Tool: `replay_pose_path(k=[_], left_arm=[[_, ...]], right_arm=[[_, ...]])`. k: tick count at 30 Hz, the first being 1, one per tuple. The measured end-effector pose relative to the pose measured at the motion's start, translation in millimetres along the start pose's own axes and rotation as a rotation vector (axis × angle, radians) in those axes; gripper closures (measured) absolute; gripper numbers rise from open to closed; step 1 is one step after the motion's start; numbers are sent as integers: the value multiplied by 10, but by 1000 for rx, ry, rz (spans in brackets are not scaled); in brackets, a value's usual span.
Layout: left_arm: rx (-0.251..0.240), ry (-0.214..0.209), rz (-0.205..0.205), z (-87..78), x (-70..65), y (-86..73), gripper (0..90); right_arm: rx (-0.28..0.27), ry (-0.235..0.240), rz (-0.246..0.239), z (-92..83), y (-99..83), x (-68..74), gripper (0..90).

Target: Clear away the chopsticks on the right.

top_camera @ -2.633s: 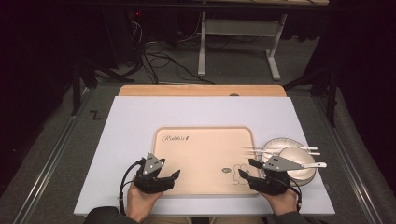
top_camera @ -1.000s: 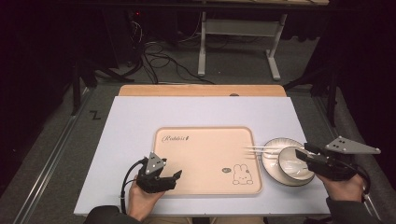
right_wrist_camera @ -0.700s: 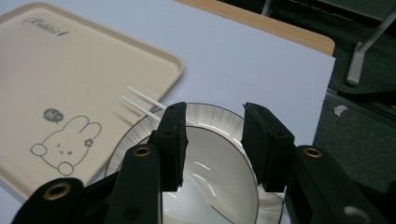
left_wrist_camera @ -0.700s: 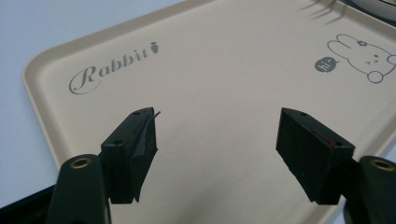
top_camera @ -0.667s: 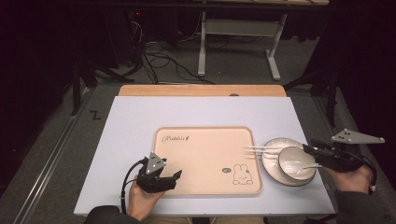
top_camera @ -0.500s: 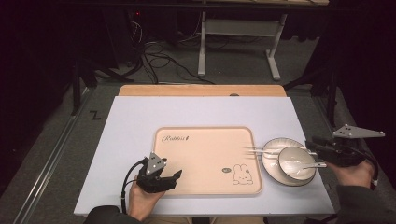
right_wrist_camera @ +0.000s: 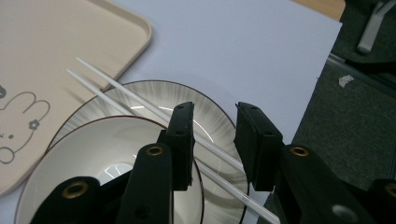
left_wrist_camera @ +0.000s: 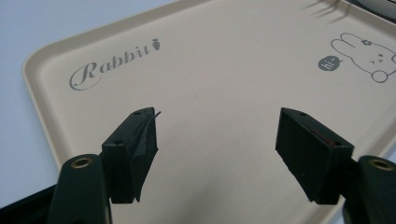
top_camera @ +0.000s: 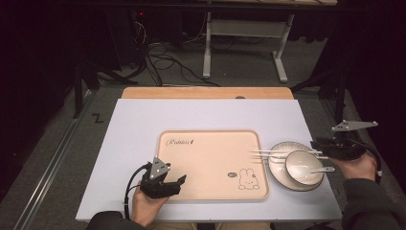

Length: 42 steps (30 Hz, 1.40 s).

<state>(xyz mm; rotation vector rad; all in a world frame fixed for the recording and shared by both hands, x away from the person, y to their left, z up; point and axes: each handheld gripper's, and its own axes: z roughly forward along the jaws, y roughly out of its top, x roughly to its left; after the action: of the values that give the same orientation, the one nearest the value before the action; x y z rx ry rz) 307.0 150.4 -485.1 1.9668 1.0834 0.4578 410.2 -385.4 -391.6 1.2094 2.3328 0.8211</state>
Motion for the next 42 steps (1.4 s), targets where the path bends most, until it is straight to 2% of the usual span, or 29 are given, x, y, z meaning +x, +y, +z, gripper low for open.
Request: replay_pose_path(k=[13, 19, 25, 32, 38, 42], left_arm=[[-5, 9, 0, -20, -4, -15, 297], [-5, 7, 3, -14, -9, -15, 297], [-3, 9, 8, -6, -16, -12, 297], [-26, 12, 6, -47, 4, 2, 295], [-25, 8, 11, -37, -5, 4, 296], [-26, 7, 9, -36, -3, 3, 295]], right_arm=[[120, 46, -13, 279, -1, -193, 662], [122, 67, -2, 366, -36, -243, 672], [158, 81, -26, 446, -67, -244, 676], [174, 93, -23, 485, -113, -294, 674], [169, 92, -33, 498, -119, -291, 673], [149, 125, -35, 503, -115, -312, 673]])
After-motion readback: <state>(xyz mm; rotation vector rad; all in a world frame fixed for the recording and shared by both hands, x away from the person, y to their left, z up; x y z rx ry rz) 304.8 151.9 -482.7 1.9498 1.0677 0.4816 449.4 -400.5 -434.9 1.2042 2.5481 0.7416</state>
